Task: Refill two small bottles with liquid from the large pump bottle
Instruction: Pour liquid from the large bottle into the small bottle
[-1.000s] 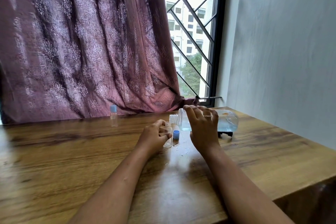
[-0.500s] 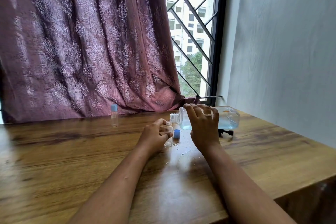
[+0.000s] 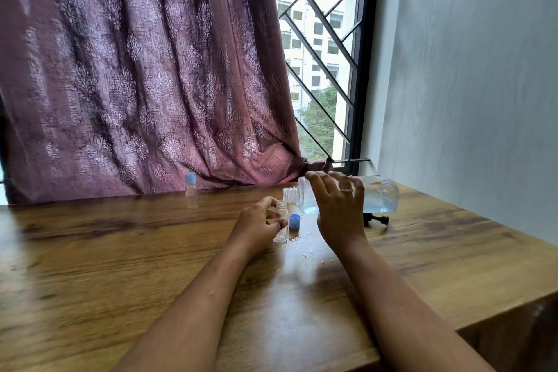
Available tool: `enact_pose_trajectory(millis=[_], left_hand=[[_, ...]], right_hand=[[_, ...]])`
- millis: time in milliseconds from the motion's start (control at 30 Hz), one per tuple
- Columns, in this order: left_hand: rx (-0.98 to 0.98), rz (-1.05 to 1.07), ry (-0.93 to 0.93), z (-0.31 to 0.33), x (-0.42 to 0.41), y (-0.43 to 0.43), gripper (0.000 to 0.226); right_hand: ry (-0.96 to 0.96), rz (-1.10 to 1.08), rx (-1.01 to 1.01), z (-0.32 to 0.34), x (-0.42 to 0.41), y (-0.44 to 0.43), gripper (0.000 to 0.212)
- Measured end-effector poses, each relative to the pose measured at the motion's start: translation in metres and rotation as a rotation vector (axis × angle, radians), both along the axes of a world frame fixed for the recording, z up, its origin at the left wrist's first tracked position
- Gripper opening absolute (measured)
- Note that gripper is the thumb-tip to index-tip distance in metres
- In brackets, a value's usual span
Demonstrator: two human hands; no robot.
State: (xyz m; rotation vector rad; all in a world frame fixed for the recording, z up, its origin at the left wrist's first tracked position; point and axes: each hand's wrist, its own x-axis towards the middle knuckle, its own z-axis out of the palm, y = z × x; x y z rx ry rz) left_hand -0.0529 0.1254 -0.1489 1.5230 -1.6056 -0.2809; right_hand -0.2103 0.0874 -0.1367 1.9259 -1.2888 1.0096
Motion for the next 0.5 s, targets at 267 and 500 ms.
enact_pose_trajectory(millis=[267,500], left_hand=[[0.011,-0.007,-0.005,0.0003,0.0001,-0.0003,0.033],[0.010,-0.001,-0.003,-0.0004,0.0007,-0.0016,0.034]], right_hand=[[0.001,0.009,-0.004,0.0008,-0.0001,0.0003,0.065],[0.015,0.002,0.000,0.0009,0.0003,-0.0009,0.066]])
